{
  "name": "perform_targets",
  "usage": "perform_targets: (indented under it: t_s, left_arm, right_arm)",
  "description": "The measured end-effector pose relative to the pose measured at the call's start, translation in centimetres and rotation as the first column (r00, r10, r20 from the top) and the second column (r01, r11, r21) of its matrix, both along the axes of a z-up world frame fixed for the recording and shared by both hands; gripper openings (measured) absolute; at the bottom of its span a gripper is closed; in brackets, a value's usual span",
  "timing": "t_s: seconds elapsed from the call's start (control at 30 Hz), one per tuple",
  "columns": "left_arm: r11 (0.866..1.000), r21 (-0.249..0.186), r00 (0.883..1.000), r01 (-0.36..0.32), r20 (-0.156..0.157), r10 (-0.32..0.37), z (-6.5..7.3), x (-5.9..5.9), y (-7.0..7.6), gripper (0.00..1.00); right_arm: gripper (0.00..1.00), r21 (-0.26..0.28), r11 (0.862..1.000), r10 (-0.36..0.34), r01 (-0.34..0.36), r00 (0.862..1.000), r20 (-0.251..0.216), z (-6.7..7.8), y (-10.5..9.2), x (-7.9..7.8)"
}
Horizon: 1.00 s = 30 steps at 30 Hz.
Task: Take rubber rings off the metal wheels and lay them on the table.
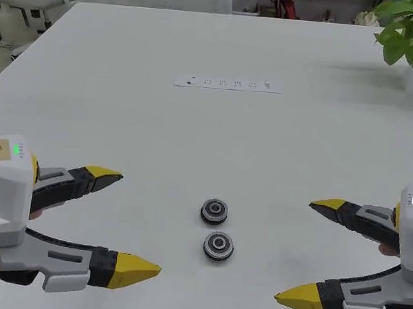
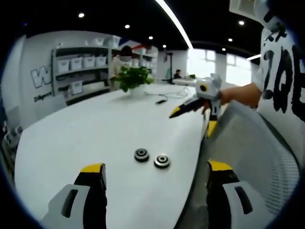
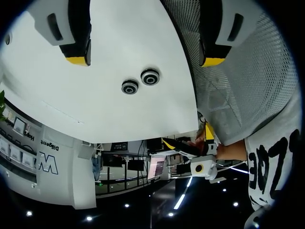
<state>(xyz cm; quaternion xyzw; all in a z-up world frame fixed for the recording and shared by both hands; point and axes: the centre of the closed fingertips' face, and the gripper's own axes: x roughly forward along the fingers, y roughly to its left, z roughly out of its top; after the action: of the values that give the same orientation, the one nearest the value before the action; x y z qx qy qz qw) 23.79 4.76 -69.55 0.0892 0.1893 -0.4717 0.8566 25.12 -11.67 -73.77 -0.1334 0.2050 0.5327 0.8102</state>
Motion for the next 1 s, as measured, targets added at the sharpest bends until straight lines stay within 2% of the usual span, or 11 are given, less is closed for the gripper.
perform_targets:
  t_s: [0.27, 0.6, 0.77, 0.87, 1.0]
  left_arm:
    - [1.0, 0.01, 1.0, 0.005, 0.0, -0.005, 0.0, 0.1, 0.2, 0.86]
    - [0.999, 0.03, 1.0, 0.014, 0.017, -0.015, 0.3, 0.5, 0.5, 0.84]
    - [1.0, 0.013, 1.0, 0.015, 0.021, -0.016, 0.9, 0.9, 0.4, 0.83]
    - [0.999, 0.045, 0.999, 0.025, 0.038, -0.026, 0.8, 1.3, 0.4, 0.82]
    - [0.998, 0.052, 0.998, 0.037, 0.044, -0.039, 1.1, 1.7, 0.2, 0.8]
  right_arm:
    - [0.89, 0.0, 1.0, 0.009, -0.009, 1.0, 0.009, 0.4, 0.2, 0.2]
    - [0.86, 0.01, 1.0, 0.02, -0.02, 1.0, 0.022, 1.0, 0.8, 0.6]
    - [0.84, 0.02, 0.999, 0.027, -0.028, 0.999, 0.035, 1.5, 1.0, 1.0]
    - [0.84, 0.021, 0.999, 0.032, -0.032, 0.999, 0.037, 1.6, 1.3, 1.2]
    - [0.83, 0.017, 0.999, 0.042, -0.043, 0.998, 0.042, 1.6, 1.5, 1.5]
